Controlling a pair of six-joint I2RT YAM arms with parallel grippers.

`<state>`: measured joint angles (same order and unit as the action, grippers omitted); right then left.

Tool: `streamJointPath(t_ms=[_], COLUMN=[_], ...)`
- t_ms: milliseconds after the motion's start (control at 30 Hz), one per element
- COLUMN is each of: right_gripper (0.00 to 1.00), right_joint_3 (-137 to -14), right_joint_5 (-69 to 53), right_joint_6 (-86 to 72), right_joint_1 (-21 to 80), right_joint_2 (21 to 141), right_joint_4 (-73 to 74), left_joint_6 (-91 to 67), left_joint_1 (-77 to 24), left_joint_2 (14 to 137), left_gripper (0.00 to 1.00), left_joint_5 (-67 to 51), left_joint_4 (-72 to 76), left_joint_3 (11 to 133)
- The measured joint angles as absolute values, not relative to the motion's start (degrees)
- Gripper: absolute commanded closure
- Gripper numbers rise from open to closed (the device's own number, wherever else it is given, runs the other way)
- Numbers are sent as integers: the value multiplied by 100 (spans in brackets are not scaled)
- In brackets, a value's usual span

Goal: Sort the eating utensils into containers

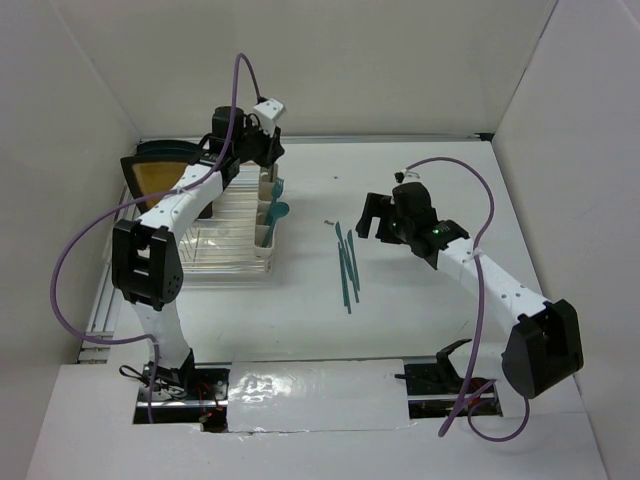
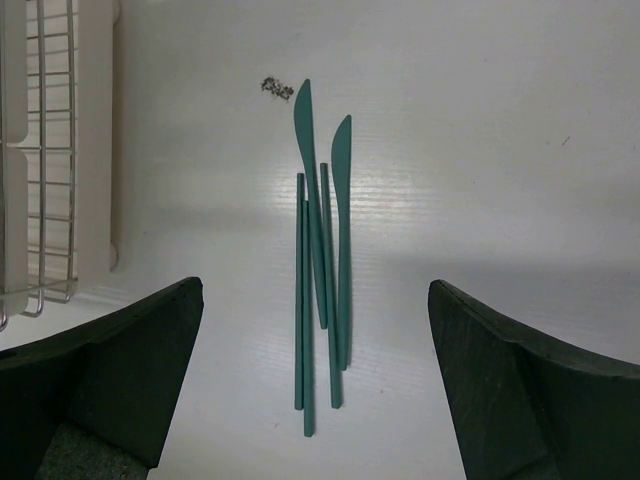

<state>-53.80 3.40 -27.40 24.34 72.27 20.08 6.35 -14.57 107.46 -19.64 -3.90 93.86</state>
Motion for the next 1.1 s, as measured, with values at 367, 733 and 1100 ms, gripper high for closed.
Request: streamJointPath(t_ms=[367, 733, 1100], right_gripper=[0, 18, 46], right_joint_3=[-5164, -4772, -4722], right_joint_5=[121, -16, 513], right_joint_6=[-2742, -2762, -2777], right_joint_1=[2434, 2532, 3186], right_joint_2=[7371, 7662, 8621], right_joint_4=[1964, 1739, 1577], left_joint_6=[744, -213, -652], left_joint_1=[-1494, -926, -755], left_joint_2=[10783, 10409, 8237], left_gripper=[3, 0, 0], left_joint_5=[-1767, -2471, -3474], left_joint_4=[-661, -1260, -1474], left_joint_3=[9826, 10676, 9690])
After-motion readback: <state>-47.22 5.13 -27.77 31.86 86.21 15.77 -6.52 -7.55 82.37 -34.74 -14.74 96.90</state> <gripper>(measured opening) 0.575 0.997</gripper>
